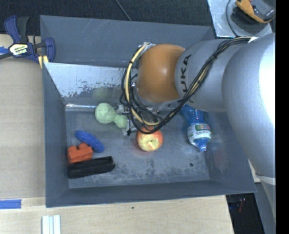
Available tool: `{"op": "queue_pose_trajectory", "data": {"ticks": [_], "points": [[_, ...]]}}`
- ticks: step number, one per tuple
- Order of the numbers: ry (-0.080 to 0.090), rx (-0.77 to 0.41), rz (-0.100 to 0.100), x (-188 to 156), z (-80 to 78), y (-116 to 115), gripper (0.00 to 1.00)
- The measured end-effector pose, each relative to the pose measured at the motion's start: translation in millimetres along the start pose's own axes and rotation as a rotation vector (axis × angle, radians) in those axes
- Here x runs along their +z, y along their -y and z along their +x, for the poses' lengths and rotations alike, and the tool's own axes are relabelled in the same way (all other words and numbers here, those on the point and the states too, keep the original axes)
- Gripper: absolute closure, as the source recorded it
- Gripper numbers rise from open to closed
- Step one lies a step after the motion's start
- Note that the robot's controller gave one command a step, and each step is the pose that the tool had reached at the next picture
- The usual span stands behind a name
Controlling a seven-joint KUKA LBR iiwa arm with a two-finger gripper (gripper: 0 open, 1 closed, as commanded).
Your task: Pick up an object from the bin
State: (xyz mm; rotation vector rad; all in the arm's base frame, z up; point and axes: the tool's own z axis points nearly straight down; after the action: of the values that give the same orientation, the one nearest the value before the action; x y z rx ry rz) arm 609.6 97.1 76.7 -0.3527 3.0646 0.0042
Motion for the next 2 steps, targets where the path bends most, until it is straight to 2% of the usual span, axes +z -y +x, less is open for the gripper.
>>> {"op": "queue_pose_trajectory", "data": {"ticks": [1,2], "points": [[-0.009,-0.223,0.000,-38.8,-3.6,-30.4,1.00],[0.002,-0.155,0.001,-29.9,5.4,9.8,1.00]]}}
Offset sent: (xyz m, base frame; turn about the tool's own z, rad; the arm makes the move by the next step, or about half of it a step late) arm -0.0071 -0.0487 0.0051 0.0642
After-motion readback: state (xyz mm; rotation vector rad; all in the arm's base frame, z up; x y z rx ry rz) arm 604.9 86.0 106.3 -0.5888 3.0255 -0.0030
